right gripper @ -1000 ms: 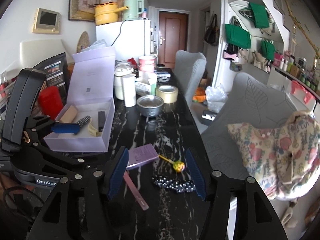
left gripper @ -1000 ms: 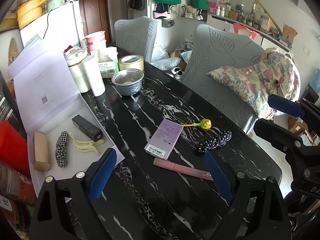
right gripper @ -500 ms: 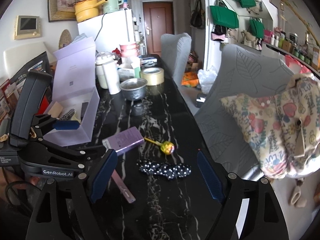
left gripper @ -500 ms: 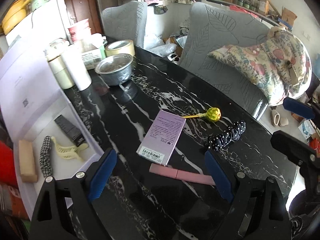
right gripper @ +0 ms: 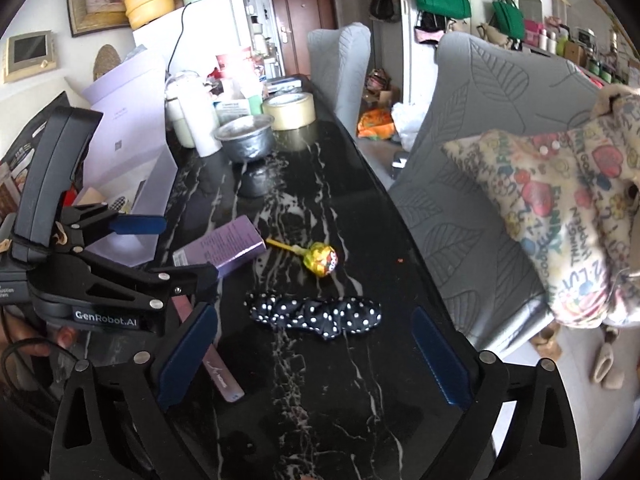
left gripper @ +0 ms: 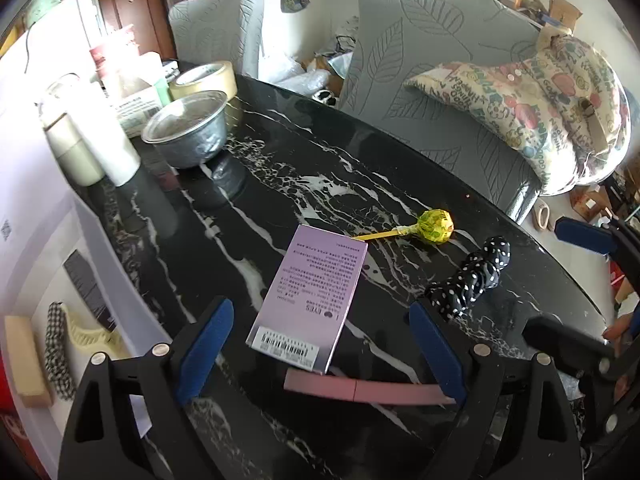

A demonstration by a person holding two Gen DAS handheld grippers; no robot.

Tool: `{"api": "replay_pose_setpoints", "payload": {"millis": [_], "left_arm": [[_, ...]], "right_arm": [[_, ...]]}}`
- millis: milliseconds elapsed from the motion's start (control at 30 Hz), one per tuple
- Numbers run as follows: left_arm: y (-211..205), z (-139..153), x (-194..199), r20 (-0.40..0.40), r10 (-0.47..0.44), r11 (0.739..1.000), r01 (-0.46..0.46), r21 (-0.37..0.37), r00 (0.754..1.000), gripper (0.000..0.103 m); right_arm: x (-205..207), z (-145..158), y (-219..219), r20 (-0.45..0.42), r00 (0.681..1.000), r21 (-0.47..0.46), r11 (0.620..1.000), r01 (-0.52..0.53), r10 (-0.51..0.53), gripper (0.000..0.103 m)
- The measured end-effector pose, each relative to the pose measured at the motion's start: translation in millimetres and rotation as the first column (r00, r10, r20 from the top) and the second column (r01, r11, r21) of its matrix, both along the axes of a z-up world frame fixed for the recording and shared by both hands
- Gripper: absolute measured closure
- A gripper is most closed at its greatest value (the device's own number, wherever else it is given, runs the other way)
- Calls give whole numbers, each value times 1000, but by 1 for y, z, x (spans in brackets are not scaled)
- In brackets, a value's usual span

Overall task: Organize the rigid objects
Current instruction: 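Move the left tool to the purple EYES box while the right tool moves to the polka-dot scrunchie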

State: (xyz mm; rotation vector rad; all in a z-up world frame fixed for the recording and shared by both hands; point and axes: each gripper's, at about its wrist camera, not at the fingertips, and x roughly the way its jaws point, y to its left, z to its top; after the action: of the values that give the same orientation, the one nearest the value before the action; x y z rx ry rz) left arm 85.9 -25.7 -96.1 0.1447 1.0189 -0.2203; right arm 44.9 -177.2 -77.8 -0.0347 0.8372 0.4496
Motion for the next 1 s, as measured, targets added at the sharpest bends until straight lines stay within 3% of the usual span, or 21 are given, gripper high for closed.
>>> {"api": "replay_pose_setpoints", "payload": {"millis": [500, 1000], "left_arm": [[-1, -33, 39, -107, -17, 1000, 19, 17, 994, 12], [1, -38, 47, -130, -2, 1000, 3, 9, 991, 12]], "right_arm": [[25, -30, 3, -47, 999, 48, 999, -17, 19, 0], [37, -47, 17, -103, 994, 11, 1000, -27, 28, 0]]}}
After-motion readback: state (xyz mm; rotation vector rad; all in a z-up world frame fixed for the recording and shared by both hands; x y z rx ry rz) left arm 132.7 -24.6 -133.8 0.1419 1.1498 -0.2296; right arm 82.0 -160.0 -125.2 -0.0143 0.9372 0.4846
